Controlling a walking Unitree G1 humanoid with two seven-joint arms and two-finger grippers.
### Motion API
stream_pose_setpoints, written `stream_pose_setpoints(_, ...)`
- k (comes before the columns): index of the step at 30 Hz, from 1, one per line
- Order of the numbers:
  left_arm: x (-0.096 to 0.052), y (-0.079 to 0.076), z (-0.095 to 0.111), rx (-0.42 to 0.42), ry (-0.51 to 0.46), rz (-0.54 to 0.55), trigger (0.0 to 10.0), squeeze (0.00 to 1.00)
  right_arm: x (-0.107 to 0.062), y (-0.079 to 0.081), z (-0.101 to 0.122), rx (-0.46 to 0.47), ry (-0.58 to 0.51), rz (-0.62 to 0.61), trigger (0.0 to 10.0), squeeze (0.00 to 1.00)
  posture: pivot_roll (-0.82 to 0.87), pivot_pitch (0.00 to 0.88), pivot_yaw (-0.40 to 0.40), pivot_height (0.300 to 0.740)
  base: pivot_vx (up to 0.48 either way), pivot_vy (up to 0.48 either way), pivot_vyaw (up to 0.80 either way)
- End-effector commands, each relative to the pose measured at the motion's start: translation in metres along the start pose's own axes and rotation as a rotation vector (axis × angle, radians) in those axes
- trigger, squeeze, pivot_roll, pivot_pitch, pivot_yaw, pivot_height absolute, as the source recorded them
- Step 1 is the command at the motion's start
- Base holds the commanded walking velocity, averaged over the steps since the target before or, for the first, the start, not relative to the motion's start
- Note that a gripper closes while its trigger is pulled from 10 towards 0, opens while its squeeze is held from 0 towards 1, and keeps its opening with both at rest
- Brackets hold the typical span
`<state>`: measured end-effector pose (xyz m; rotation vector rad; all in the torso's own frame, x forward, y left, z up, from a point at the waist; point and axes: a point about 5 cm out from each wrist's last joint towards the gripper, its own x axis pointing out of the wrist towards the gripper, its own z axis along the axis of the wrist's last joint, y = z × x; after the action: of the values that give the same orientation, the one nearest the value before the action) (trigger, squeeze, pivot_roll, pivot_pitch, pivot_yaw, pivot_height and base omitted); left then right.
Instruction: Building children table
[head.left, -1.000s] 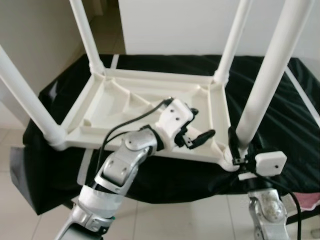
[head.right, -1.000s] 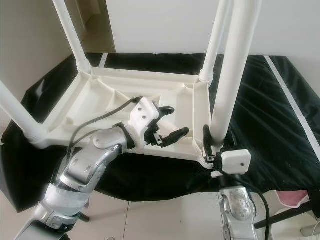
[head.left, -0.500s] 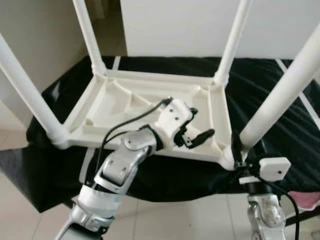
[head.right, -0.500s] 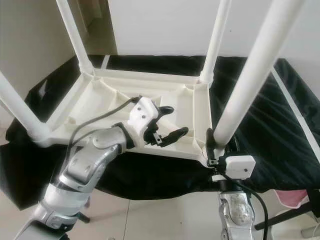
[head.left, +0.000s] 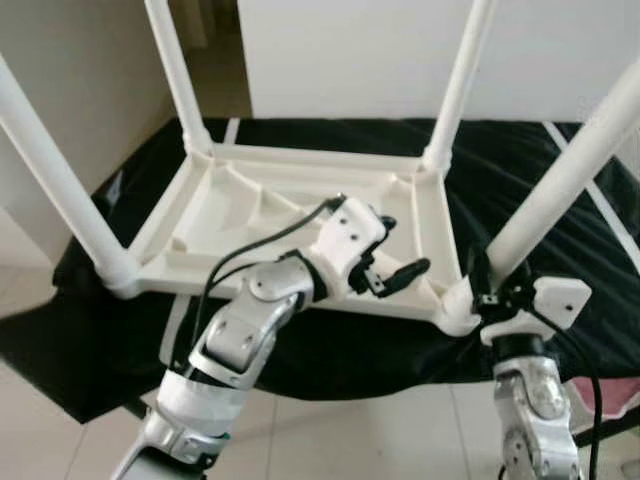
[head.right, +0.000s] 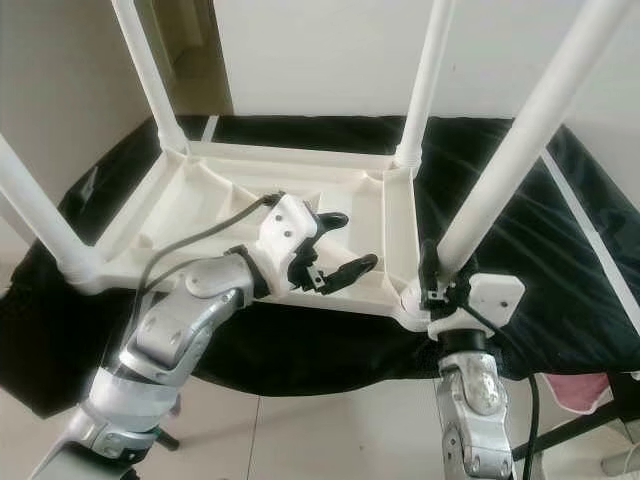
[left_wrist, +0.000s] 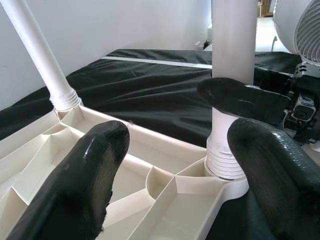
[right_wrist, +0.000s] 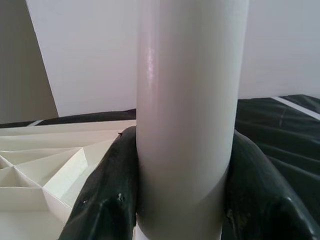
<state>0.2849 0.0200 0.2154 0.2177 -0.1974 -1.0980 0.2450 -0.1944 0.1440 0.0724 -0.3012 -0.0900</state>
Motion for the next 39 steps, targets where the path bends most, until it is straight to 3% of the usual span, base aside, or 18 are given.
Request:
stream_pose_setpoints(1, 0.001, -0.002, 0.003, 0.001, -0.005, -0.026, 10.0, 0.00, -0.018, -0.015, -0.037, -0.018, 0.232, -0.074, 10.0, 0.00, -0.05, 0.066, 0.031, 0.740, 0.000, 0.000, 0.00)
stream_pose_setpoints(8, 0.000, -0.002, 0.003, -0.002, -0.005, -0.022, 10.0, 0.00, -0.019, -0.013, -0.036, -0.066, 0.239, -0.068, 10.0, 0.00, -0.05, 0.067, 0.027, 0.740, 0.000, 0.000, 0.00)
stream_pose_setpoints(14, 0.000, -0.002, 0.002, -0.003, -0.006, -0.020, 10.0, 0.00, -0.024, -0.015, -0.033, -0.099, 0.204, -0.144, 10.0, 0.00, -0.05, 0.065, 0.025, 0.740, 0.000, 0.000, 0.00)
stream_pose_setpoints(18, 0.000, -0.002, 0.002, -0.004, -0.007, -0.022, 10.0, 0.00, -0.030, -0.008, -0.026, -0.107, 0.114, -0.086, 10.0, 0.00, -0.05, 0.061, 0.027, 0.740, 0.000, 0.000, 0.00)
stream_pose_setpoints(31, 0.001, -0.002, 0.002, -0.003, -0.008, -0.026, 10.0, 0.00, -0.045, 0.002, -0.028, -0.217, 0.075, 0.075, 10.0, 0.00, -0.06, 0.055, 0.034, 0.740, 0.000, 0.000, 0.00)
stream_pose_setpoints(39, 0.000, -0.002, 0.002, -0.004, -0.009, -0.027, 10.0, 0.00, -0.051, 0.002, -0.032, -0.230, 0.072, 0.107, 10.0, 0.00, -0.05, 0.052, 0.032, 0.740, 0.000, 0.000, 0.00)
